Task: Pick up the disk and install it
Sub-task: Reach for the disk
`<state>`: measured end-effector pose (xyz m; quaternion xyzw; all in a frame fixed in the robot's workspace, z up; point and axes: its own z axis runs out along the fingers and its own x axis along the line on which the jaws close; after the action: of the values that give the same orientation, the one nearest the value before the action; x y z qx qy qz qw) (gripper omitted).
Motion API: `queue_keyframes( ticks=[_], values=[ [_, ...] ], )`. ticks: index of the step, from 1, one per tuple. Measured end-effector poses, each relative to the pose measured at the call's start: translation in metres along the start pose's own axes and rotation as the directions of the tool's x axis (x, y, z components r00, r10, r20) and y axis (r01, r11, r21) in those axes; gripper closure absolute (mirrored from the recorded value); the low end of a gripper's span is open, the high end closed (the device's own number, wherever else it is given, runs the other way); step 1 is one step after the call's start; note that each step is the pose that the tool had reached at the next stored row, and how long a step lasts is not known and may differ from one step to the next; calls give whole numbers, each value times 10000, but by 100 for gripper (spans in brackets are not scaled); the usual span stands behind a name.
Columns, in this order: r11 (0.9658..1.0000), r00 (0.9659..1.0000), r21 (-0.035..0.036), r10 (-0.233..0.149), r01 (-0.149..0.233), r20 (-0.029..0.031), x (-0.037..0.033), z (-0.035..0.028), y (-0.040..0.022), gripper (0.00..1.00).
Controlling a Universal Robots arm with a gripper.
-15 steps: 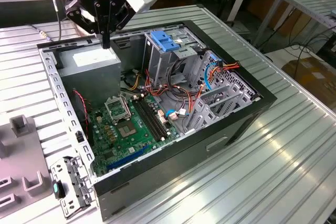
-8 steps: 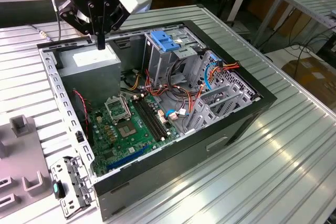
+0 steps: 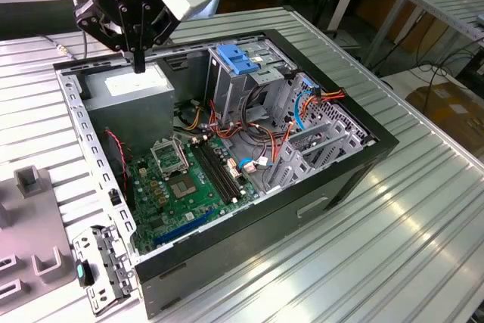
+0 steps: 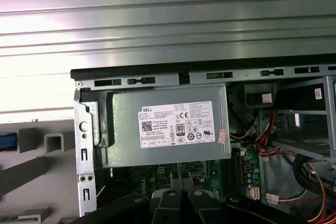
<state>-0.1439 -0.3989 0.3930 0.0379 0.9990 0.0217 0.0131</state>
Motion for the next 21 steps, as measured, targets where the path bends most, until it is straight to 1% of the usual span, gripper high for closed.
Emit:
queue_keyframes(
  ticks=[2,12,19,21],
  values=[
    [10000,10000,-1,0,0,0,32,0,-2,89],
    [10000,10000,0,0,0,0,137,-1,-10,89],
    [10000,10000,-1,1,-1,0,229,-1,-17,89],
    [10000,10000,-1,1,-1,0,264,-1,-20,89]
  ],
)
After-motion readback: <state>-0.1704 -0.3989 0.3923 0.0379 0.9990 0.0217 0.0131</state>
